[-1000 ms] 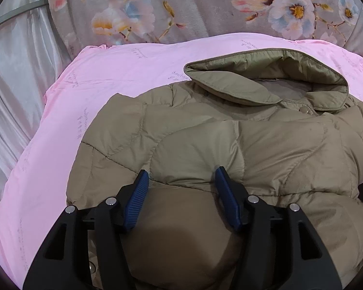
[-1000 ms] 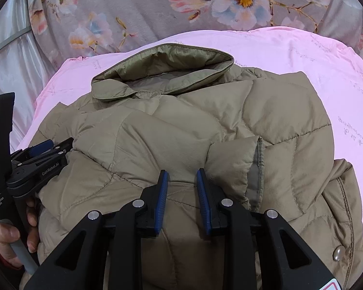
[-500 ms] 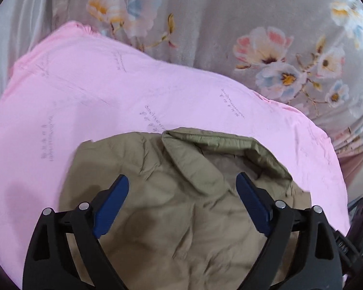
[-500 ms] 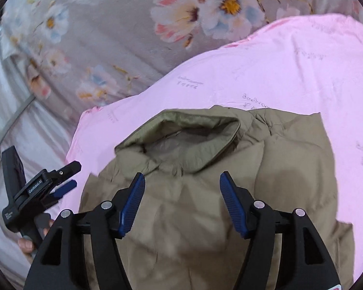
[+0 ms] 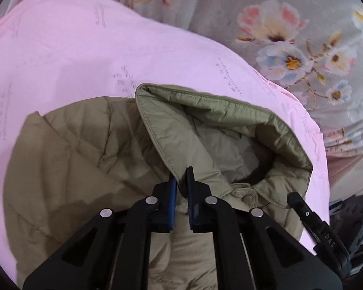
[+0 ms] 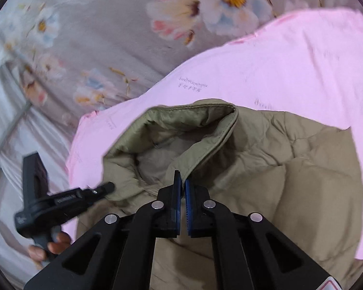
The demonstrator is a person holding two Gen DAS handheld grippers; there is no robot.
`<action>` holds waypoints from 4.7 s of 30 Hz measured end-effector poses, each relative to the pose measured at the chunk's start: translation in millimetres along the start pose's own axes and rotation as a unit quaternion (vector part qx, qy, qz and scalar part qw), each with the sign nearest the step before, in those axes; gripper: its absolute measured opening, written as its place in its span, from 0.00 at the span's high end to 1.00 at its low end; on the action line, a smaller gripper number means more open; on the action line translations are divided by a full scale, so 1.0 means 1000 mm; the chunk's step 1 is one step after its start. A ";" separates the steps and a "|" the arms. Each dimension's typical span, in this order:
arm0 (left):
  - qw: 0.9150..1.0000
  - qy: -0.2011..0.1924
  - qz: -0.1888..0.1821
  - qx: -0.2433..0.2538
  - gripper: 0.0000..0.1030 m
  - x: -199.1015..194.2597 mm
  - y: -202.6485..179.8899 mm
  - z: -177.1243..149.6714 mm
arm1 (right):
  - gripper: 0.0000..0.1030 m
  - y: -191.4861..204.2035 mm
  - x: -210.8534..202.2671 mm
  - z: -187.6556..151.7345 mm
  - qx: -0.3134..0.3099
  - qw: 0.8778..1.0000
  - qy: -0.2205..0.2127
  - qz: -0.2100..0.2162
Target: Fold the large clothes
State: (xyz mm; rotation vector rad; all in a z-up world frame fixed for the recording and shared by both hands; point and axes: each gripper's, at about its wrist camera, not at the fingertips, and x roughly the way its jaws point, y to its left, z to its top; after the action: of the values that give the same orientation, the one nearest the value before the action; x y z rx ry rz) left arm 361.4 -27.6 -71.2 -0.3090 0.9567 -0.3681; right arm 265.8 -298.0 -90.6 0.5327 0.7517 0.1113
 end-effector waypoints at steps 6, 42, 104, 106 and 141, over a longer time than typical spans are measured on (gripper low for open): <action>0.996 0.002 0.069 0.051 0.94 0.037 0.000 -0.027 | 0.99 -0.019 0.038 -0.023 -0.003 0.998 0.046 -0.039; 0.980 0.052 0.142 0.129 0.80 0.072 -0.026 0.022 | 0.91 0.032 0.066 0.032 -0.149 0.978 0.086 -0.115; 0.976 -0.054 0.129 0.170 0.20 -0.116 0.015 -0.108 | 0.36 -0.049 -0.169 -0.102 -0.027 0.999 0.014 -0.035; 0.979 -0.028 0.128 0.155 0.19 -0.158 0.043 -0.137 | 0.34 -0.071 -0.207 -0.140 0.001 0.999 0.034 -0.032; 0.994 -0.082 -0.062 0.030 0.94 -0.395 0.048 -0.284 | 0.91 -0.010 -0.451 -0.264 -0.029 0.978 -0.140 0.155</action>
State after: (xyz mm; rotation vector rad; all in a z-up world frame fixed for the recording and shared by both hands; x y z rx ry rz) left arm -74.6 161.1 45.1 -0.3385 0.7655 -0.4769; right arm -242.9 -322.8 24.8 0.5931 0.3858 0.3399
